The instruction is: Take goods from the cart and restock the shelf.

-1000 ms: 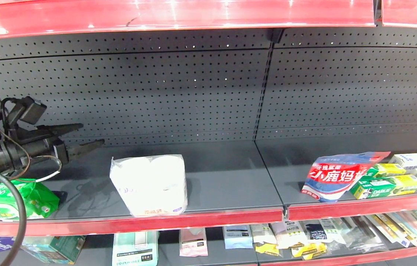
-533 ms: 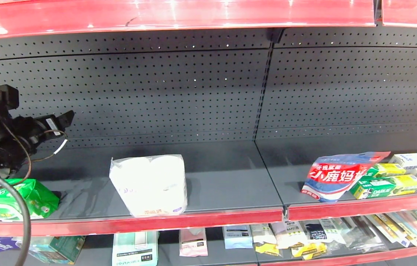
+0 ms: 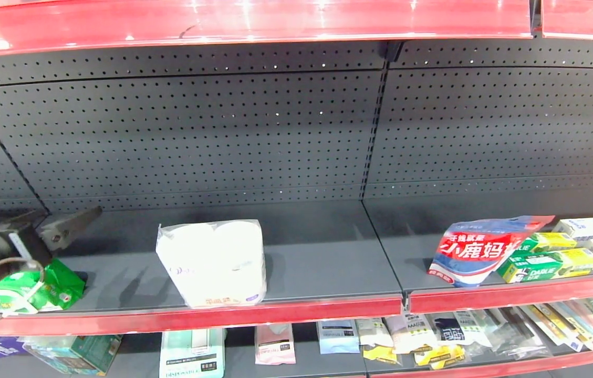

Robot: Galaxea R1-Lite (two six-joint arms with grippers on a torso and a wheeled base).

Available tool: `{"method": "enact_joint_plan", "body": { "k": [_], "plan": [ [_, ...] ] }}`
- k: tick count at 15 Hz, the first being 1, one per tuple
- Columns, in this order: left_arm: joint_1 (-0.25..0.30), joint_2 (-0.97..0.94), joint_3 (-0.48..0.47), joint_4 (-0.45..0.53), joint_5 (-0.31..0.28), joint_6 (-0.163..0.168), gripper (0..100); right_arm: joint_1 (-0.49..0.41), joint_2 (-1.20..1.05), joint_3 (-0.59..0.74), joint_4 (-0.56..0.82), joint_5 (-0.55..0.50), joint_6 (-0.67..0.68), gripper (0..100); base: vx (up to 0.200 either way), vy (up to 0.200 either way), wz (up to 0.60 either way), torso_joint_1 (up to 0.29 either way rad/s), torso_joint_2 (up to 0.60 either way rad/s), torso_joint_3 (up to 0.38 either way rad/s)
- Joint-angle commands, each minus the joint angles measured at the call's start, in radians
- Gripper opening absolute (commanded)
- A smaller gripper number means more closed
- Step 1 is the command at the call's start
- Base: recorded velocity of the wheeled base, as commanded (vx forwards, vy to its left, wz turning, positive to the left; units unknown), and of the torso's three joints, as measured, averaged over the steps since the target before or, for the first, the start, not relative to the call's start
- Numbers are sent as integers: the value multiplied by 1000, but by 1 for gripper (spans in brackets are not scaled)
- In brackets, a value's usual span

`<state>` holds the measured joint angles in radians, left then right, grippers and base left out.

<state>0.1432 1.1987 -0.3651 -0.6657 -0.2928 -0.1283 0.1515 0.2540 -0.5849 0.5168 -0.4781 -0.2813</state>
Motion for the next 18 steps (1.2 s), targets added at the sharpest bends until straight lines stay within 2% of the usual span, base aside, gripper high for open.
{"method": "enact_joint_plan", "body": {
  "k": [1, 3, 6, 7, 8, 9, 10, 11, 14, 15, 16, 17, 18],
  "plan": [
    [-7, -400, 58, 290, -74, 50, 100, 13, -4, -1, 0, -1, 2, 0, 0, 0, 0, 0, 0, 0],
    [-7, -587, 92, 469, -72, 52, 100, 13, -7, 0, 5, 1, 8, 0, 0, 0, 0, 0, 0, 0],
    [-8, -840, 179, 630, -77, 55, 100, 28, -2, 0, 3, -1, 8, 0, 0, 0, 0, 0, 0, 0],
    [-25, -955, 183, 736, -77, 56, 100, 33, -4, 0, 2, -2, 8, 0, 0, 0, 0, 0, 0, 0],
    [-74, -1025, 176, 813, -78, 72, 100, 33, -4, -1, 2, -2, 8, 0, 0, 0, 0, 0, 0, 0],
    [-163, -1038, 179, 825, -83, 108, 100, 33, -4, -1, 2, -2, 8, 0, 0, 0, 0, 0, 0, 0],
    [-278, -1038, 183, 836, -78, 131, 100, 33, -4, -1, 2, -2, 8, 0, 0, 0, 0, 0, 0, 0],
    [-333, -1033, 189, 845, -45, 141, 100, 33, -4, -1, 0, -2, 8, 0, 0, 0, 0, 0, 0, 0],
    [-317, -1097, 238, 839, 184, 148, 100, 33, -4, -1, -3, -1, 8, 0, 0, 0, 0, 0, 0, 0],
    [-313, -1099, 252, 821, 388, 118, 100, 39, -6, 0, -8, 1, 10, 0, 0, 0, 0, 0, 0, 0],
    [-310, -1096, 261, 821, 442, 93, 100, 48, -6, 0, -8, 1, 11, 0, 0, 0, 0, 0, 0, 0],
    [-275, -1085, 267, 818, 481, 75, 100, 91, -1, 0, -8, -1, 24, 0, 0, 0, 0, 0, 0, 0],
    [-223, -1070, 252, 818, 485, 76, 100, 129, -1, -1, -8, -7, 31, 0, 0, 0, 0, 0, 0, 0]
  ]
}}
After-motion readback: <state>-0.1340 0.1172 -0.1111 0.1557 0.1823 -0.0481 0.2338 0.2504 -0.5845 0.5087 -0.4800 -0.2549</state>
